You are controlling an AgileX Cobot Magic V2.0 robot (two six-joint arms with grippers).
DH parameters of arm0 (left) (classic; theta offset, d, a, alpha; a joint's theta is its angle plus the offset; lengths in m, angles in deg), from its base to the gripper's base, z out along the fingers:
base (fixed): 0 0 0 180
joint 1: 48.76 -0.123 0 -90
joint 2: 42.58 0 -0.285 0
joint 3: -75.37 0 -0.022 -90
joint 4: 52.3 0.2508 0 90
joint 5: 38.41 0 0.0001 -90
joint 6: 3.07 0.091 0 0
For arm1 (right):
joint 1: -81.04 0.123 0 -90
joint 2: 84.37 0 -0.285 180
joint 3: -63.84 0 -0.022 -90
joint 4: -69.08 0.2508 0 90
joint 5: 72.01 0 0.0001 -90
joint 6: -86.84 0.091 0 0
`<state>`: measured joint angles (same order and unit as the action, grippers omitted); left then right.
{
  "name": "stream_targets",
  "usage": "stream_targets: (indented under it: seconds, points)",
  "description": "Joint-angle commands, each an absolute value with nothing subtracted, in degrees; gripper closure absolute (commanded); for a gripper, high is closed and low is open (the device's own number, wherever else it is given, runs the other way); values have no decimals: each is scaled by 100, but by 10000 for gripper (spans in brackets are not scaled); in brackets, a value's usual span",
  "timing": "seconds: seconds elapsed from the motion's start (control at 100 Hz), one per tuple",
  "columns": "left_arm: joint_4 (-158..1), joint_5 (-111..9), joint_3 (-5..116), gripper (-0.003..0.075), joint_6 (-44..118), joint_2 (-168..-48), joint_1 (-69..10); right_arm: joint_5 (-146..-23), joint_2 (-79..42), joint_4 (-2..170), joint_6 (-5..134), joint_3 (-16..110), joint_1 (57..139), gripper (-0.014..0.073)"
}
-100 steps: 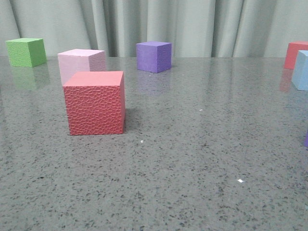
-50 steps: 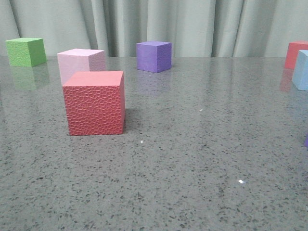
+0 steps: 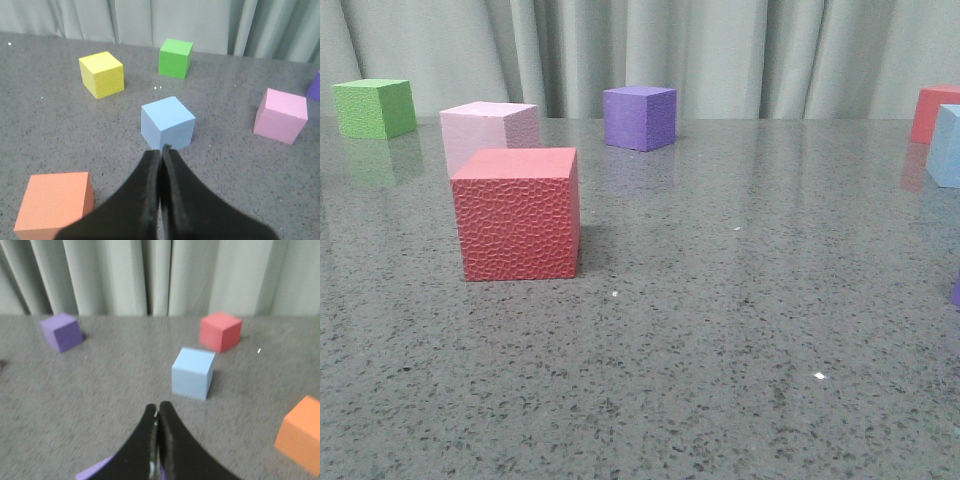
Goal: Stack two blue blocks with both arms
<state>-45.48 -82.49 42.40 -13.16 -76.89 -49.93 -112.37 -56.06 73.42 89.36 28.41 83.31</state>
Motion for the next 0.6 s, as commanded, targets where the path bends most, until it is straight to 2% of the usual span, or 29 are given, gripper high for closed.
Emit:
stream_targets:
  seconds: [0.0, 0.17, 0.59]
  points:
    - [-4661, -8482, 4912, 739, -1310, -8172, -4999, -11612, -5120, 7577, 8904, 3472, 8296, 716]
    - [-4833, -9113, 5482, 739, -1310, -8756, -4999, -12334, -4579, 7865, 8904, 3924, 8296, 716]
    - [-4833, -9087, 5526, 739, -1310, -8982, -4999, -12369, -4431, 8007, 8904, 3912, 8296, 716]
